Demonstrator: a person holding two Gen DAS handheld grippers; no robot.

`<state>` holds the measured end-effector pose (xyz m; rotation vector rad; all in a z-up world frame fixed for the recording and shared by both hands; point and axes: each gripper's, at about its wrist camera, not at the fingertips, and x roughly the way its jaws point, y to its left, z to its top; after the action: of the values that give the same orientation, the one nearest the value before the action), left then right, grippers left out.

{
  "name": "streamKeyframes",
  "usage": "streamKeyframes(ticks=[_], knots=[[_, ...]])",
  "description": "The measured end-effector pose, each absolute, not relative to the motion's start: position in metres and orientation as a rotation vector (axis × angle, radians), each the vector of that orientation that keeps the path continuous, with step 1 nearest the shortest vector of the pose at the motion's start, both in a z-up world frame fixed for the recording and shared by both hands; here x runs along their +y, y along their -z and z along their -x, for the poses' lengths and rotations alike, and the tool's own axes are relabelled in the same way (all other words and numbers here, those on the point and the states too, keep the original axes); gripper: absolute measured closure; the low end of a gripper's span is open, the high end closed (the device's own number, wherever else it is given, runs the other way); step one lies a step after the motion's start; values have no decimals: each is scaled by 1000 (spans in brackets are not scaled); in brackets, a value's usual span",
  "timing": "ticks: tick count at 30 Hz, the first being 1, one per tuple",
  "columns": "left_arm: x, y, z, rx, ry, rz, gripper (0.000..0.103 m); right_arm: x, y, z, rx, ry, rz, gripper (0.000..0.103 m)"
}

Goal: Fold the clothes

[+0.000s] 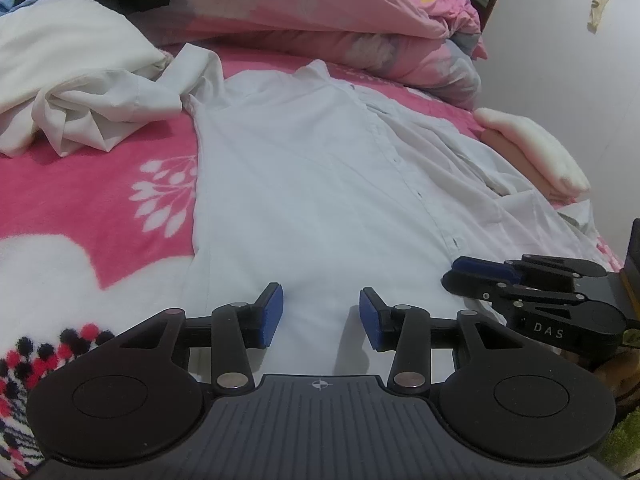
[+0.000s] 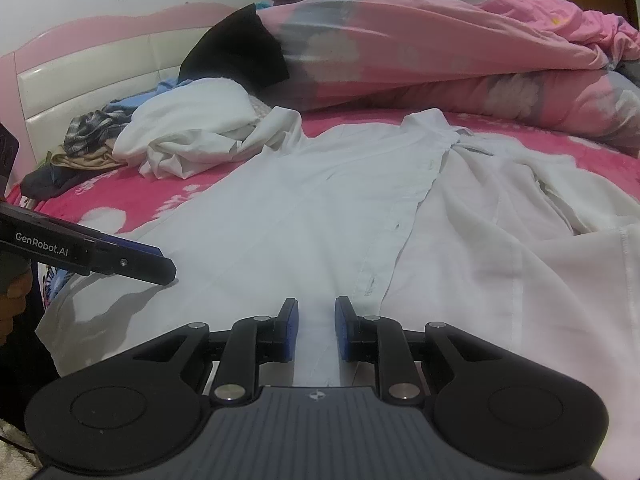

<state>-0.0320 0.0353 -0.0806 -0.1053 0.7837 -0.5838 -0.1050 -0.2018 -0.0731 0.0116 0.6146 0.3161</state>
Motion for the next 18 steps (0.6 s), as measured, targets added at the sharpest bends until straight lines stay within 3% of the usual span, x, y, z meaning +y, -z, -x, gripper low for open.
streamKeyframes(ticks=[18], knots=[[36, 80, 32, 782, 580, 113, 61, -201, 73, 105, 620, -320, -11, 81]])
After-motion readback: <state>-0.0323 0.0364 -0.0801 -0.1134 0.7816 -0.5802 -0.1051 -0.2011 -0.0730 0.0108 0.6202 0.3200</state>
